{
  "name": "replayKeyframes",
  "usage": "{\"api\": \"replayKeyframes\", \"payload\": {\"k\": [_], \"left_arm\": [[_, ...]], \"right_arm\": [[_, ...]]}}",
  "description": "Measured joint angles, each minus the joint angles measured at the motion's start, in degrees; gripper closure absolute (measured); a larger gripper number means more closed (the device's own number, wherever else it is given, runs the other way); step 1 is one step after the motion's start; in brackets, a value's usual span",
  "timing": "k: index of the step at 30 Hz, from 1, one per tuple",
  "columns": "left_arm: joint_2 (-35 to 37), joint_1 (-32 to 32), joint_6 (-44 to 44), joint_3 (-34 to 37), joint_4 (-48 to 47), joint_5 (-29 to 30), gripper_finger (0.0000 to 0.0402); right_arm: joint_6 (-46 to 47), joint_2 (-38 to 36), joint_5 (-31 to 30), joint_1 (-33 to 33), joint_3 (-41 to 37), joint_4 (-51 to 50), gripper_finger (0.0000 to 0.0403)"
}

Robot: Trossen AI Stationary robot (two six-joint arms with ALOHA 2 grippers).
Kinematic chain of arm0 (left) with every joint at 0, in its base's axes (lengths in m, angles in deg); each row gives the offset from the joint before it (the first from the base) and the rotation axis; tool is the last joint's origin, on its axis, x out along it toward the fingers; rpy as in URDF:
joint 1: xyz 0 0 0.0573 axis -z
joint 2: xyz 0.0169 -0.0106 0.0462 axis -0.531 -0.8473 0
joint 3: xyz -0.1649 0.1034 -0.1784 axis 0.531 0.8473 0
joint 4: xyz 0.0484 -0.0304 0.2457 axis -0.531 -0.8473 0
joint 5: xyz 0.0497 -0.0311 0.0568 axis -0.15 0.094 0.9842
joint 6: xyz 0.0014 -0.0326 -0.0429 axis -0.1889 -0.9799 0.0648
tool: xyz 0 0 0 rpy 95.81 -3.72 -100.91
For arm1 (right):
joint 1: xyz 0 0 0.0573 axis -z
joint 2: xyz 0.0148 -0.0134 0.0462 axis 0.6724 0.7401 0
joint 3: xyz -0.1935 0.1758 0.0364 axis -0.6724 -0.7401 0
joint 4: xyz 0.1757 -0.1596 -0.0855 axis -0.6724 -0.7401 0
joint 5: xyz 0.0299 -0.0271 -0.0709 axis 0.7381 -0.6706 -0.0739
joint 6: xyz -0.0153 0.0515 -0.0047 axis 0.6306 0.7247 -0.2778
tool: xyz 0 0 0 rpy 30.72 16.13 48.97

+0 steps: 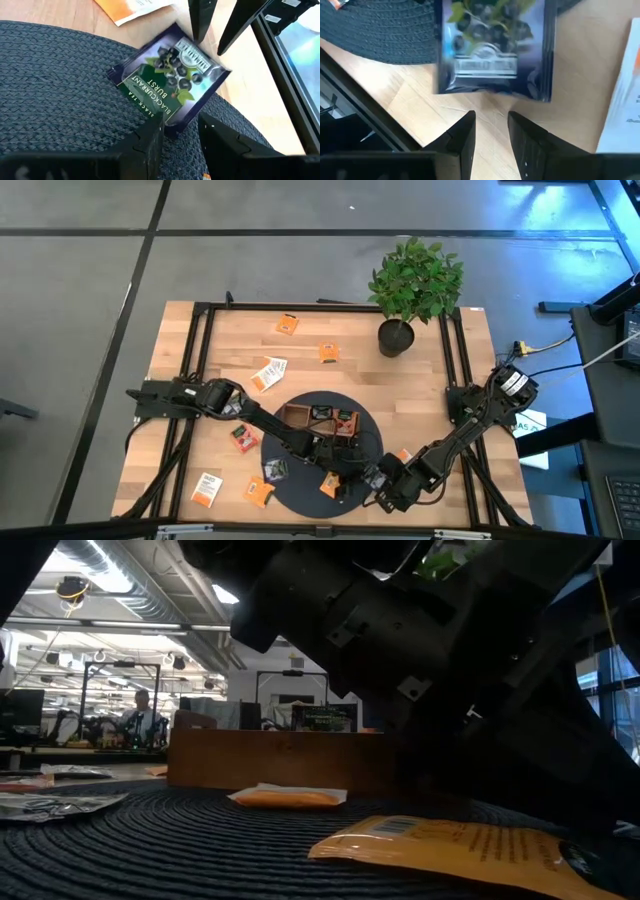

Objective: Pick & Place Tea
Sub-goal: Put the black tea bag into the middle section of the wooden organizer

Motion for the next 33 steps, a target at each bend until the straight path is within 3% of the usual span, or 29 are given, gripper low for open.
{"api": "replayKeyframes", "payload": {"k": [6,16,26,33], "left_arm": [[-0.07,0.0,-1.43,0.09,0.77,-0.57,0.0281],[0.41,-0.04,-0.27,0.21,1.24,-1.83,0.0281],[0.87,-0.09,0.65,0.26,0.75,-1.79,0.0281],[0.92,-0.09,0.8,0.26,0.75,-1.66,0.0281]], "right_arm": [[-0.07,-2.38,-2.31,-0.56,0.0,-0.18,0.0283],[-0.4,-9.35,-14.65,-0.84,0.07,-4.99,0.0283],[-0.43,-8.23,-15.36,-0.22,0.07,-2.95,0.0283],[-0.23,-3.08,-13.33,-0.2,0.07,1.05,0.0283]]}}
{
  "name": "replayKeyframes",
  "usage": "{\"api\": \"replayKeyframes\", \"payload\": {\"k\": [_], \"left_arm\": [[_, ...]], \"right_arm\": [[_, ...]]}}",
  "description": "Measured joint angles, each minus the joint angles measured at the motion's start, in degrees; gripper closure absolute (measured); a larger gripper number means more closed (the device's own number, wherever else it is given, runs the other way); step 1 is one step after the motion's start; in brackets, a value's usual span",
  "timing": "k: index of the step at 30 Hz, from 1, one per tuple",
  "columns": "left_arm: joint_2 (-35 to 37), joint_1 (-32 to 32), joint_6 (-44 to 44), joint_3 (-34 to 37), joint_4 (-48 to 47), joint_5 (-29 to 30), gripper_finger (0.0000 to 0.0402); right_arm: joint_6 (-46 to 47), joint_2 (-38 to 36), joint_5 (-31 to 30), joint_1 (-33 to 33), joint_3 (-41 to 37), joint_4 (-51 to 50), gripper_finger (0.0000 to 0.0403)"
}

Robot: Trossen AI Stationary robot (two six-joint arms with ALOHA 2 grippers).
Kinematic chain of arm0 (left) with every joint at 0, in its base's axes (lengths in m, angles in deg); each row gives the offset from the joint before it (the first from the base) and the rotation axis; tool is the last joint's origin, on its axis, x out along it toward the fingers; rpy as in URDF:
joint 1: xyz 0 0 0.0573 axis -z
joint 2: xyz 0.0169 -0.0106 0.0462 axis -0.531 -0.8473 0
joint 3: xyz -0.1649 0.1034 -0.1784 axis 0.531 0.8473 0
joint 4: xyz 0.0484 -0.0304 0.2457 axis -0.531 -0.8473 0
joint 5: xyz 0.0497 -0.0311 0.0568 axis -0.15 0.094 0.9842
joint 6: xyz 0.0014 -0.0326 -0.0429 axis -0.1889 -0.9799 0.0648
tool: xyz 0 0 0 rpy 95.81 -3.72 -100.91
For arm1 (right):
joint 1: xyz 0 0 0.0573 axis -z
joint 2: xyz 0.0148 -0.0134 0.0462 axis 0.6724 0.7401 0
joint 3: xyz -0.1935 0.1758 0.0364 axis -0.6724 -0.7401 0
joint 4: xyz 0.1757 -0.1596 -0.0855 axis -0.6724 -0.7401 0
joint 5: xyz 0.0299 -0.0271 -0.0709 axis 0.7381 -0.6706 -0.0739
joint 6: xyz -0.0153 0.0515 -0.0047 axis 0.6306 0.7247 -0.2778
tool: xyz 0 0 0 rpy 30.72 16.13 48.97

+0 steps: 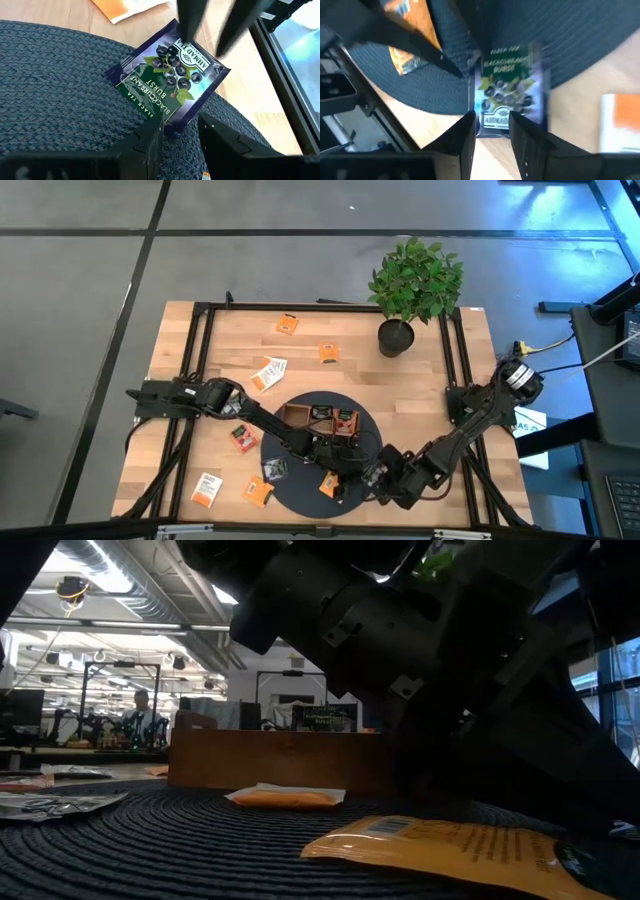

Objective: Pick & Place Tea
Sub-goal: Put the black tea bag into the middle section of the wooden organizer

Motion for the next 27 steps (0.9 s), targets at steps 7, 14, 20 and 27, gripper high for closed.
{"api": "replayKeyframes", "payload": {"k": [7,14,20,27], "left_arm": [[0.04,0.0,-0.03,-0.07,-0.28,0.02,0.0281],[0.04,0.0,-0.07,-0.11,-0.63,-0.07,0.0281],[0.12,-0.05,-0.11,-0.11,-0.93,0.02,0.0281],[0.17,-0.56,-0.29,-0.11,-1.31,-0.38,0.0281]], "right_arm": [[0.08,3.37,2.33,0.02,0.01,2.88,0.0283],[0.31,4.26,5.24,0.09,0.23,3.23,0.0283],[0.34,4.44,7.24,0.06,0.15,5.38,0.0283],[0.26,4.62,9.6,-0.02,0.08,6.07,0.0283]]}}
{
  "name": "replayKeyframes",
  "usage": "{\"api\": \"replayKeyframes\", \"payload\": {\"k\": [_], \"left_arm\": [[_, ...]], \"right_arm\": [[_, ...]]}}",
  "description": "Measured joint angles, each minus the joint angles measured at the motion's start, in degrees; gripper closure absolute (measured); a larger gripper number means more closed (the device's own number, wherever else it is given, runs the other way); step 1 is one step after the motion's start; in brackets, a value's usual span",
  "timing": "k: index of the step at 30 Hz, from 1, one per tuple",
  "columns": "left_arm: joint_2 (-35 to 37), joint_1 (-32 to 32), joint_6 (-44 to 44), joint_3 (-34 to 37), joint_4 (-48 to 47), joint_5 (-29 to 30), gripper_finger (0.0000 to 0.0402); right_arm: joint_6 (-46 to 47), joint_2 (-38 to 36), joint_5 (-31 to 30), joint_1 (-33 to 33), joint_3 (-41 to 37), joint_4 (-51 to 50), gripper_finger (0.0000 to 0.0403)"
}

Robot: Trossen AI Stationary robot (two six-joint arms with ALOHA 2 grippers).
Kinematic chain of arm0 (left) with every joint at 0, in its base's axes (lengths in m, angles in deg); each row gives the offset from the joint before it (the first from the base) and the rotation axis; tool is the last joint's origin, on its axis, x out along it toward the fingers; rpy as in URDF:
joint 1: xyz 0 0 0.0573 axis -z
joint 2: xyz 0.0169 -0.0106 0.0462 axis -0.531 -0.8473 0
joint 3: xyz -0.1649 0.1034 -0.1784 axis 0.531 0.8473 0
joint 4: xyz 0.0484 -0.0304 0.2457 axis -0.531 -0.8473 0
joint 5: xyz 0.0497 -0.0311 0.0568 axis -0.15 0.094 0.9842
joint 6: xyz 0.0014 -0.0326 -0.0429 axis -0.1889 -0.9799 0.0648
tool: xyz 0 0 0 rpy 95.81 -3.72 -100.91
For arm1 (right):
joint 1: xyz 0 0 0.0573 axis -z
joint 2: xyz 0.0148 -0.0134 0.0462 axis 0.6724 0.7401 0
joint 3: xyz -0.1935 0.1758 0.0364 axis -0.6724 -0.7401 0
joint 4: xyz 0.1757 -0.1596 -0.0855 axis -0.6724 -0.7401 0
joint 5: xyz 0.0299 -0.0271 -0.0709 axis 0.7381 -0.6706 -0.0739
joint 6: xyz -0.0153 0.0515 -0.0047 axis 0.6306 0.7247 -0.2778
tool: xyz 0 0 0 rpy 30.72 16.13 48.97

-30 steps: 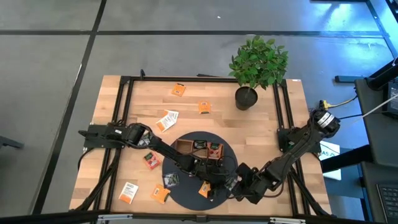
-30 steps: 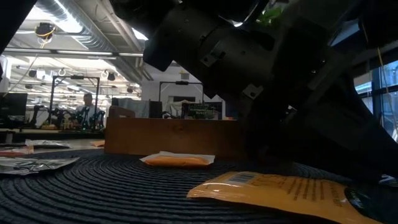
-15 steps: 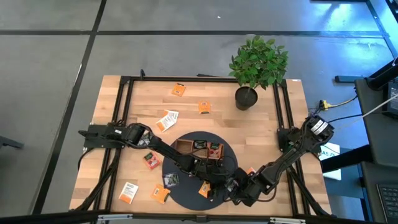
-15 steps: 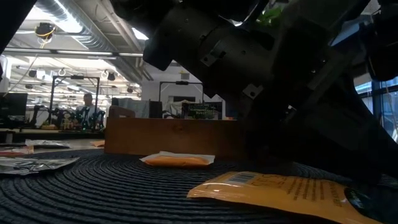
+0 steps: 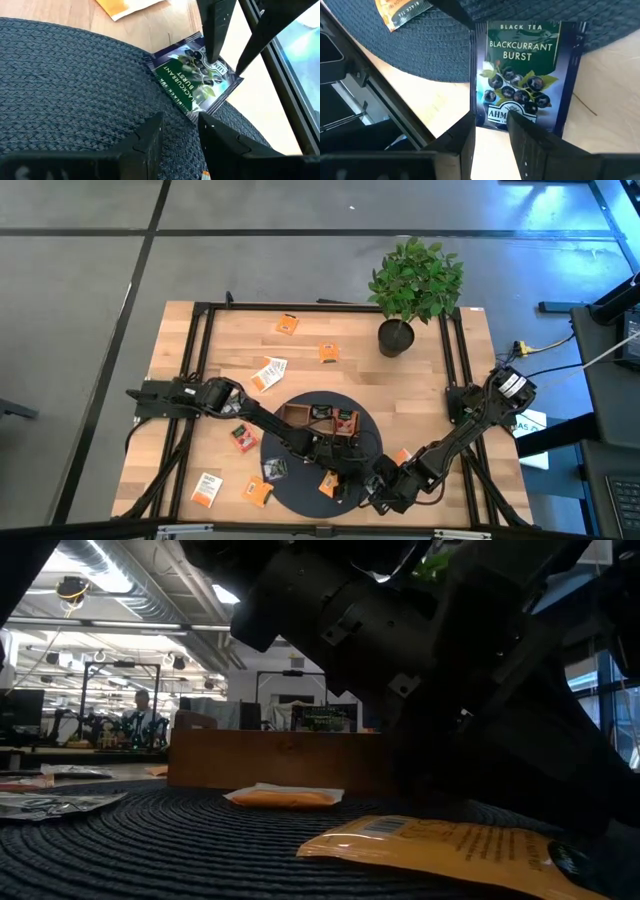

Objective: Pick & Place Tea
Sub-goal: Put the black tea bag into the middle section of the wooden organizer

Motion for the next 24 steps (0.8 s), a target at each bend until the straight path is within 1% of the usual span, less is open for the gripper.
{"api": "replayKeyframes", "payload": {"k": [4,9,15,18,24], "left_arm": [[0.12,-0.51,-1.18,0.09,1.59,-2.11,0.0281],[0.09,-0.43,-0.72,0.22,8.12,-2.15,0.0281],[0.13,0.03,-0.43,0.2,12.24,-3.8,0.0281],[-0.02,0.53,1.11,0.15,12.31,-4.73,0.0281],[-1.83,1.3,2.69,0.05,12.5,-2.9,0.0281]], "right_arm": [[0.01,0.02,-0.38,-0.01,0.0,0.07,0.0283],[0.02,0.04,-0.75,0.24,0.0,-0.13,0.0283],[0.01,0.06,-1.02,0.26,0.0,-0.34,0.0283],[0.02,0.07,-1.05,0.26,-0.02,-0.34,0.0283],[0.0,0.08,-1.01,0.68,-0.06,-0.25,0.0283]]}}
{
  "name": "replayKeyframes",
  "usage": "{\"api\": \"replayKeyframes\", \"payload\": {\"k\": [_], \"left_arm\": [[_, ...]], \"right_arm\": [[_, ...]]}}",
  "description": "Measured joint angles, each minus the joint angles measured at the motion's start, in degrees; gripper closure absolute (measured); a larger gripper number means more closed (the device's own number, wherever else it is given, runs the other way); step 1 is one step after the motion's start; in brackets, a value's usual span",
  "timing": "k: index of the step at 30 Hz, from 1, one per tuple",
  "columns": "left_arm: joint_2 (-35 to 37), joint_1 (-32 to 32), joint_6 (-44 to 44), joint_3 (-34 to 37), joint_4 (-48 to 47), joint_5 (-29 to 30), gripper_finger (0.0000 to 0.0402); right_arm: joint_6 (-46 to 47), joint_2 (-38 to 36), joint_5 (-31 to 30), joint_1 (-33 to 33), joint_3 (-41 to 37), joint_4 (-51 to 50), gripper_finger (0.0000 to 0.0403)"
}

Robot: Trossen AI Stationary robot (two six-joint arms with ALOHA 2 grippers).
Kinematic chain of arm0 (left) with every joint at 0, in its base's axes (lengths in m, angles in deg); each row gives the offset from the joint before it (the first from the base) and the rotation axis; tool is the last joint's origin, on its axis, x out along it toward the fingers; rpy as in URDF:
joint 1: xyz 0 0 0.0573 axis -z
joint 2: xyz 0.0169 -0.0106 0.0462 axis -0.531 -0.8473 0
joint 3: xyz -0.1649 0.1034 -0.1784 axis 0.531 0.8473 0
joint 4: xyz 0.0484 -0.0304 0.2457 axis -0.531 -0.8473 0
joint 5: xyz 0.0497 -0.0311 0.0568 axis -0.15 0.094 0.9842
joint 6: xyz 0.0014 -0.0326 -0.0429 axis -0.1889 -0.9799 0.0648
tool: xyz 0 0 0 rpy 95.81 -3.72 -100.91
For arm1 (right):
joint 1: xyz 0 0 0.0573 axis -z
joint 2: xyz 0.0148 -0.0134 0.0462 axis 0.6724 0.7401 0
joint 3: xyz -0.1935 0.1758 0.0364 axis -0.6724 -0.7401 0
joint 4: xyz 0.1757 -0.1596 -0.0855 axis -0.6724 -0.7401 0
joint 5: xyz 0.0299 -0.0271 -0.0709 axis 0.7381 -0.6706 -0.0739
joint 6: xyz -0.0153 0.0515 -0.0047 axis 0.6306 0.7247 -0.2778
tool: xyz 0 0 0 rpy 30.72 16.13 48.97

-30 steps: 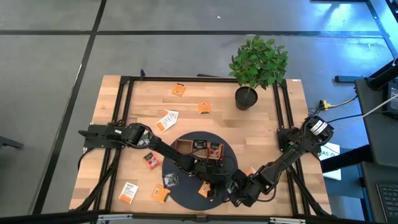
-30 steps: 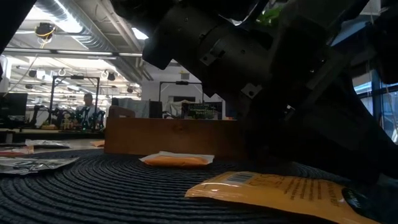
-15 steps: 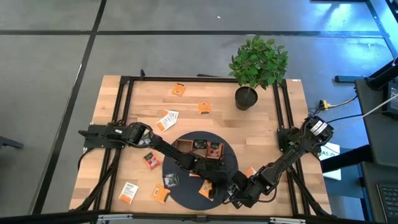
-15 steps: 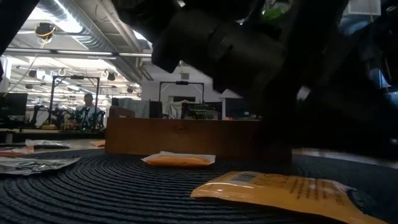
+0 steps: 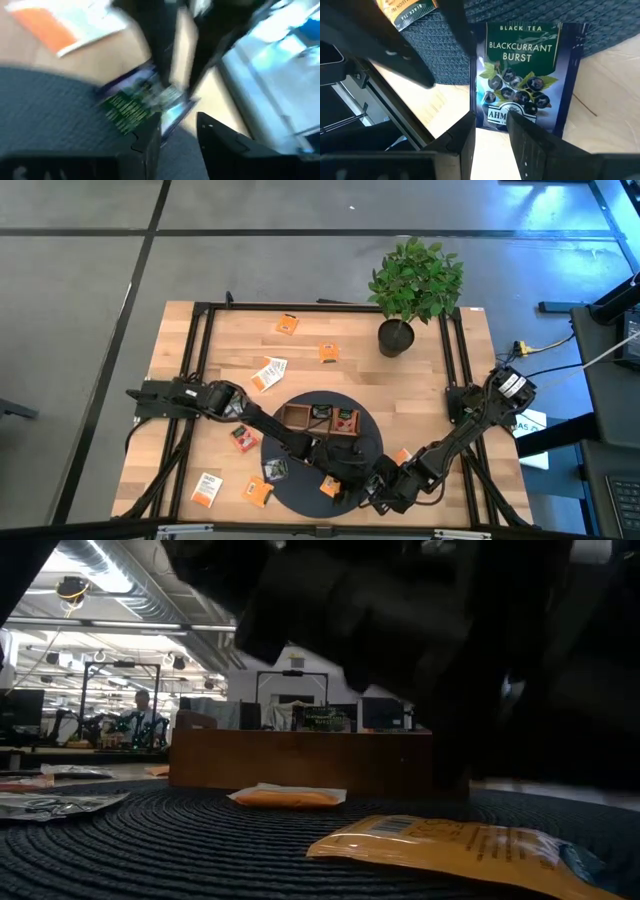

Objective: Pick & Place Tea
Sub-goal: Put the black tea bag into the middle section of the wooden organizer

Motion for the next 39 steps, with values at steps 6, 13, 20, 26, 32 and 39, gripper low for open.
{"api": "replayKeyframes", "payload": {"k": [6,13,20,26,32,39], "left_arm": [[-1.85,-0.16,-0.55,-0.15,0.74,1.13,0.0281],[-2.26,-0.63,-1.68,-0.42,-2.95,1.01,0.0281],[-2.39,-0.91,-2.58,-0.38,-4.37,0.85,0.0281],[-2.37,-1.08,-3.7,-0.27,-4.49,0.95,0.0281],[-2.33,-1.12,-3.9,-0.23,-4.95,1.33,0.0281],[-1.9,-1.06,-2.96,0.06,-3.12,1.91,0.0281]], "right_arm": [[0.0,0.04,0.05,0.93,-0.01,0.77,0.0283],[-0.13,0.11,0.0,1.09,-0.1,2.05,0.0283],[-0.24,0.13,1.58,1.12,-0.12,2.57,0.0283],[-0.26,0.13,3.84,1.16,-0.1,3.0,0.0283],[-0.24,0.15,5.7,1.09,-0.12,3.8,0.0283],[-0.22,0.15,3.56,1.13,-0.1,3.41,0.0283]]}}
